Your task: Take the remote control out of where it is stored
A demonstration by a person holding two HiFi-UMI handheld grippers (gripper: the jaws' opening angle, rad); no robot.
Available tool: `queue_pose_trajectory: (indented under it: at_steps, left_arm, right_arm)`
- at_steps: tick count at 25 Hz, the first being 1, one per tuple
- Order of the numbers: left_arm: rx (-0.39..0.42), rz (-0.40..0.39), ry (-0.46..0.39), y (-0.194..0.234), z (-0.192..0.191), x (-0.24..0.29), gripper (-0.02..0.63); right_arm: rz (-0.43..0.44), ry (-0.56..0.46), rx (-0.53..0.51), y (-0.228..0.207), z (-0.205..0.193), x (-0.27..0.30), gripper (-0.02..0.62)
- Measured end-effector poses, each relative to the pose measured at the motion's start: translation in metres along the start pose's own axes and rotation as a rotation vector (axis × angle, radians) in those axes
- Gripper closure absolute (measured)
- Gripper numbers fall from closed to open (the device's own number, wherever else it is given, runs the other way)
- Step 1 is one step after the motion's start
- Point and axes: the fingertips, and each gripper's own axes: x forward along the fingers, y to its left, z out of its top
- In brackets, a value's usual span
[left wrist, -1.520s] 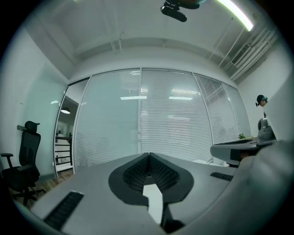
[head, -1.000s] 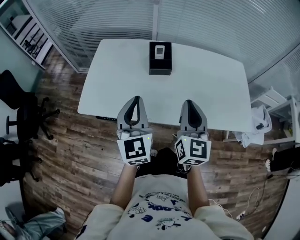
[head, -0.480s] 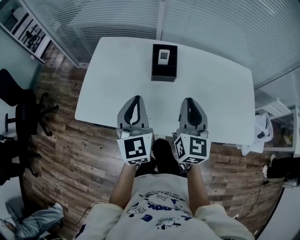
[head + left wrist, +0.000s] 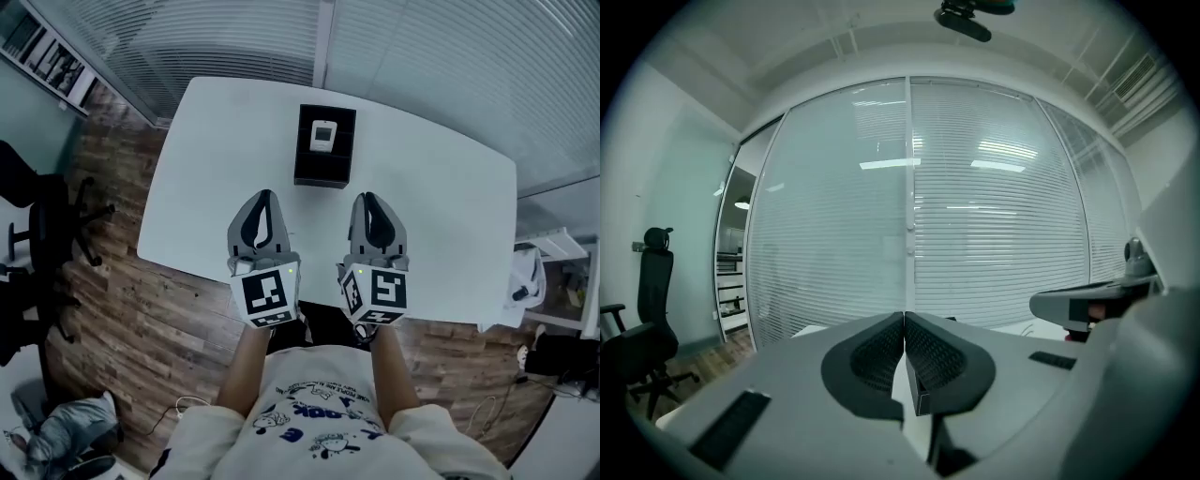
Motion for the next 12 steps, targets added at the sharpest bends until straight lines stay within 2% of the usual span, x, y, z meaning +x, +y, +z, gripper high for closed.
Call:
queue_pose_trajectory:
  at_steps: [12]
  left_arm:
    - [-0.002,0.038,0.075,-0.011,-0.016,0.070,0.592]
  right_arm:
    - [0.093,0.100,0.033,-0.024,-0.026,0.078,0.560]
